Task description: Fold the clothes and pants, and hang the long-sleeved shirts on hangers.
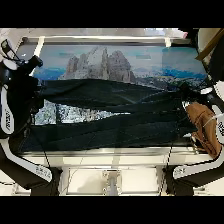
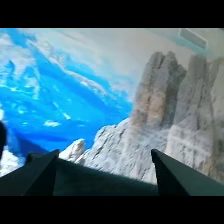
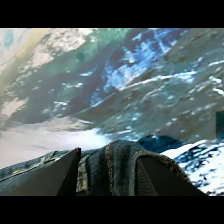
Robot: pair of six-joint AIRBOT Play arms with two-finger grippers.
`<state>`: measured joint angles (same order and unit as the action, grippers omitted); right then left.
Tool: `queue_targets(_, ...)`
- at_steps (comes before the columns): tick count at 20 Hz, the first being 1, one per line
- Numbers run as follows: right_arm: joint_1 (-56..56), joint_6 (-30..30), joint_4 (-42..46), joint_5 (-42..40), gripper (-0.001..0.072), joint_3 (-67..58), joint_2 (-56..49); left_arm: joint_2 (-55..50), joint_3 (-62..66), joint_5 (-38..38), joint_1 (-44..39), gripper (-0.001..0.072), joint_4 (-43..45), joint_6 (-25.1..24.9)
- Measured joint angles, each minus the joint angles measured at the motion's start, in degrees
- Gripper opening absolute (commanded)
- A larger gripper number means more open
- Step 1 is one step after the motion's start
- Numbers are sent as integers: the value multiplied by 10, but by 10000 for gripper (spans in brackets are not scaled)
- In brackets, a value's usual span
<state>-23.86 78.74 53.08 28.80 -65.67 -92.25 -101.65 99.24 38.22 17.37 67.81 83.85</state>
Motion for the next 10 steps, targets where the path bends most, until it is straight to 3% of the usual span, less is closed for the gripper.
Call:
queue_targets(1, -3, 2, 7, 13, 369, -1, 7, 6, 2, 27, 6, 641, 16, -4)
queue_targets(3, -12, 4, 17, 40, 369, -3, 21, 10, 3, 107, 21, 561, 52, -18)
queue_targets(6, -16, 3, 25, 76, 369, -4, 35, -8, 4, 219, 35, 561, 72, -56)
queue_targets(10, -7, -2, 32, 99, 369, -4, 40, -53, 5, 222, 28, 537, 63, -78)
